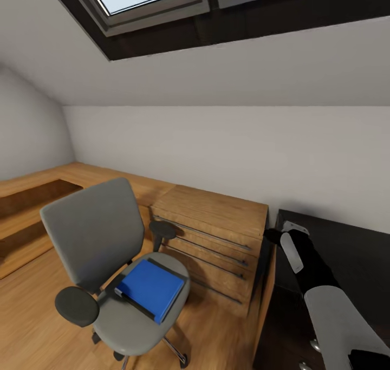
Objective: In the bedroom, organize the workspace by keeping the computer under the desk, ensuring the monitor is on the desk, placing the keyboard on the desk next to the monitor, placing the mouse on the desk next to the keyboard, moving the folder from the swivel chair onto the desk next to the mouse, stacking the notebook on top of the folder with the pen on top of the notebook, and positioning the swivel chair next to the desk.
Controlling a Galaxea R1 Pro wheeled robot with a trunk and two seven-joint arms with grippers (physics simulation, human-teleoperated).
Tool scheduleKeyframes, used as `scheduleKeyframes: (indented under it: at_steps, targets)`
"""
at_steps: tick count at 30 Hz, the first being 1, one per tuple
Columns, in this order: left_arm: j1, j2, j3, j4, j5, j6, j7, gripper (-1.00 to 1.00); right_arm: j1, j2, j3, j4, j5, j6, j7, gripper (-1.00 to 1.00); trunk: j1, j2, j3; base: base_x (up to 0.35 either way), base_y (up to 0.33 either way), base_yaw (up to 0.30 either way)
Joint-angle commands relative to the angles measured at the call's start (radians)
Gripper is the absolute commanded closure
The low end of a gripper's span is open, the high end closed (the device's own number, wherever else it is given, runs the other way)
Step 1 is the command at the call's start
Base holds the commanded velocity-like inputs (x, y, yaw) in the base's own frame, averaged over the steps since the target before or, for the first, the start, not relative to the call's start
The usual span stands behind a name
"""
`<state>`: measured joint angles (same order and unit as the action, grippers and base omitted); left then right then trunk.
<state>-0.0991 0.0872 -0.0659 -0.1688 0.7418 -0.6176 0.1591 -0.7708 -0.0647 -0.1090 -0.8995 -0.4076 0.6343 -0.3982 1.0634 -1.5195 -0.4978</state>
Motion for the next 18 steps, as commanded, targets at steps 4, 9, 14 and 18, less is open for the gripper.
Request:
scheduleKeyframes:
  at_steps: [4, 9, 14, 18]
  targets:
    - [-0.001, 0.001, -0.008, 0.009, -0.002, -0.002, 0.008, -1.00, 0.002, 0.023, 0.001, -0.002, -0.003, 0.000, -0.013, -1.00, 0.000, -0.001, -0.001, 0.000, 0.000, 0.211]
    - [-0.001, 0.002, -0.008, 0.012, -0.002, -0.002, 0.008, -1.00, 0.002, 0.034, 0.002, -0.002, 0.005, -0.001, -0.016, -1.00, 0.000, -0.001, -0.001, 0.000, 0.000, 0.080]
    - [-0.001, 0.002, -0.008, 0.013, -0.002, -0.002, 0.008, -1.00, 0.002, 0.037, 0.002, -0.002, 0.006, -0.001, -0.017, -1.00, 0.000, -0.001, -0.001, 0.000, 0.000, 0.024]
    - [-0.001, 0.002, -0.009, 0.014, -0.002, -0.002, 0.005, -1.00, 0.002, 0.039, 0.002, -0.002, 0.007, 0.000, -0.018, -1.00, 0.000, -0.001, -0.001, 0.000, 0.000, 0.006]
